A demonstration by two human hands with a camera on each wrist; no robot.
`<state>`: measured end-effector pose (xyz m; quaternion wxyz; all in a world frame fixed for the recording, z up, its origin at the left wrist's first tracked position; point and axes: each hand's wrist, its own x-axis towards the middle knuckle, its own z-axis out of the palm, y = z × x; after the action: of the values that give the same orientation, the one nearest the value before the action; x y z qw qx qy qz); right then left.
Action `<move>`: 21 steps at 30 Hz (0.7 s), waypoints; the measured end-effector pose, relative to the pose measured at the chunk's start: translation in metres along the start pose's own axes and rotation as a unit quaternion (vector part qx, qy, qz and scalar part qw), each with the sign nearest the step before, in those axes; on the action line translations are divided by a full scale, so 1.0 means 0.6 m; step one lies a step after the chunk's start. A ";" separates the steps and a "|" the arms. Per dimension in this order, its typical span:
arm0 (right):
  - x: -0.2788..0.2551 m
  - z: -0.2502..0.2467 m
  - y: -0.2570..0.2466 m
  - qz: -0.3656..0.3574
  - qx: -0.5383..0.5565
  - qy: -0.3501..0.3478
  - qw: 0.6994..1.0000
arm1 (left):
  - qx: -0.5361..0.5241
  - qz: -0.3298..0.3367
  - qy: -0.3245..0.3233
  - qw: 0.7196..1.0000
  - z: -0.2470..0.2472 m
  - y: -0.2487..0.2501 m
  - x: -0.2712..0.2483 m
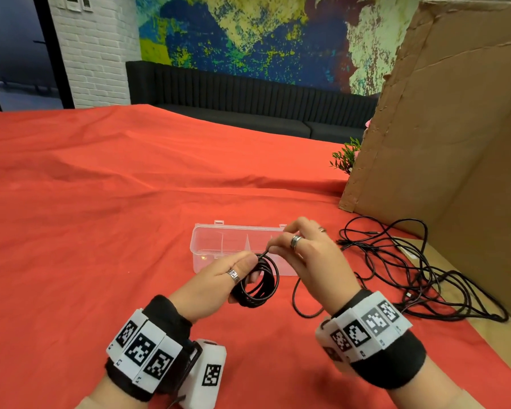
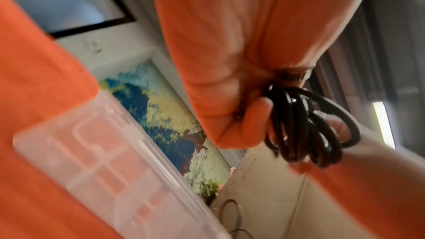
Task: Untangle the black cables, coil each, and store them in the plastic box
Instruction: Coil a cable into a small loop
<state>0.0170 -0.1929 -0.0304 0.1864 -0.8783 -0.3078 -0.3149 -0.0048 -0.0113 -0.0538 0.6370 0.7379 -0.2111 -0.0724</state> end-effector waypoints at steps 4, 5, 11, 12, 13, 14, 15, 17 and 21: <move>-0.002 0.021 -0.025 0.206 0.247 -0.025 0.947 | -0.135 -0.008 0.047 0.990 0.016 0.003 0.003; -0.001 0.025 -0.032 0.256 0.304 -0.039 0.917 | -0.138 0.000 0.058 0.989 0.018 0.004 0.004; 0.008 0.024 -0.052 0.385 0.582 -0.076 0.713 | 0.027 0.049 0.129 0.990 0.016 -0.003 0.004; 0.009 0.021 -0.051 0.387 0.598 -0.081 0.697 | 0.045 0.051 0.138 0.988 0.015 -0.005 0.005; 0.010 0.020 -0.051 0.383 0.610 -0.086 0.689 | 0.056 0.053 0.145 0.986 0.015 -0.006 0.006; 0.010 0.020 -0.051 0.376 0.614 -0.089 0.688 | 0.064 0.055 0.151 0.985 0.013 -0.008 0.006; 0.011 0.020 -0.051 0.373 0.612 -0.088 0.692 | 0.073 0.056 0.156 0.984 0.011 -0.009 0.007; 0.013 0.023 -0.052 0.379 0.595 -0.082 0.704 | 0.089 0.054 0.158 0.982 0.005 -0.008 0.006; 0.016 0.024 -0.054 0.391 0.592 -0.099 0.698 | 0.149 0.068 0.144 0.976 -0.007 -0.009 0.003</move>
<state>0.0078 -0.1576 -0.0302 0.7425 -0.6543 -0.0757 0.1218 -0.0005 -0.0074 -0.0582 0.5468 0.8112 -0.1751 0.1107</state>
